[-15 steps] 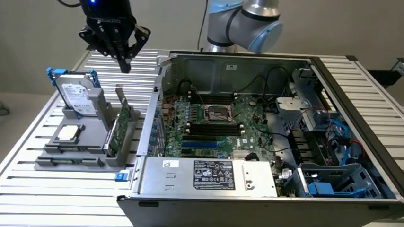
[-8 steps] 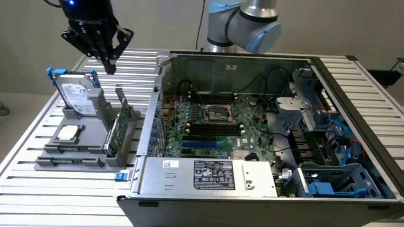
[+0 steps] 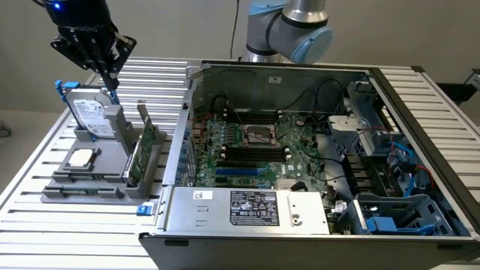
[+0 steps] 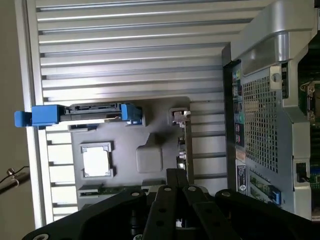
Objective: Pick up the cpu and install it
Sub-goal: 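Reach for the cpu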
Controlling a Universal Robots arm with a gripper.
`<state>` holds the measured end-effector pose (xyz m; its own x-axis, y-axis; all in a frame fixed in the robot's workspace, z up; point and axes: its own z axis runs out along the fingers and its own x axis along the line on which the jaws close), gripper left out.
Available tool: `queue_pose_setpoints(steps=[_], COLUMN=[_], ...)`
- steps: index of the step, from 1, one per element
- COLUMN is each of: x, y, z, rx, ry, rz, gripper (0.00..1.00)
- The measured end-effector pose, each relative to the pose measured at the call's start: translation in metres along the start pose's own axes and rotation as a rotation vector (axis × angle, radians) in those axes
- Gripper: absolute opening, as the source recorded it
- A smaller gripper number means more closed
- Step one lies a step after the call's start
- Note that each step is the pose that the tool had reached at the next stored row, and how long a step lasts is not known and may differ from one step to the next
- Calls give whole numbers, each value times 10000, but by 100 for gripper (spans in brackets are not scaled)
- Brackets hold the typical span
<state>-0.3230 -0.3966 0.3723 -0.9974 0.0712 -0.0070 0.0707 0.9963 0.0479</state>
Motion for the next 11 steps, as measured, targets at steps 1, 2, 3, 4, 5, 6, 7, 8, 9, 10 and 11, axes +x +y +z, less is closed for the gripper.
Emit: queue_pose_setpoints(steps=[1, 2, 3, 4, 5, 6, 7, 8, 9, 10, 11], x=[45, 90, 135, 181, 227, 274, 319, 365, 410, 455, 502], y=[-1, -2, -3, -4, -5, -6, -7, -7, -8, -9, -10], z=[7, 14, 21, 28, 36, 43, 51, 59, 67, 76, 86], rx=[0, 0, 0, 0, 1, 1, 1, 1, 1, 1, 1], ry=[3, 6, 8, 11, 13, 16, 17, 18, 18, 19, 18], rz=[0, 1, 1, 2, 0, 0, 0, 2, 1, 2, 1], gripper=[11, 11, 11, 11, 11, 11, 11, 11, 11, 11, 11])
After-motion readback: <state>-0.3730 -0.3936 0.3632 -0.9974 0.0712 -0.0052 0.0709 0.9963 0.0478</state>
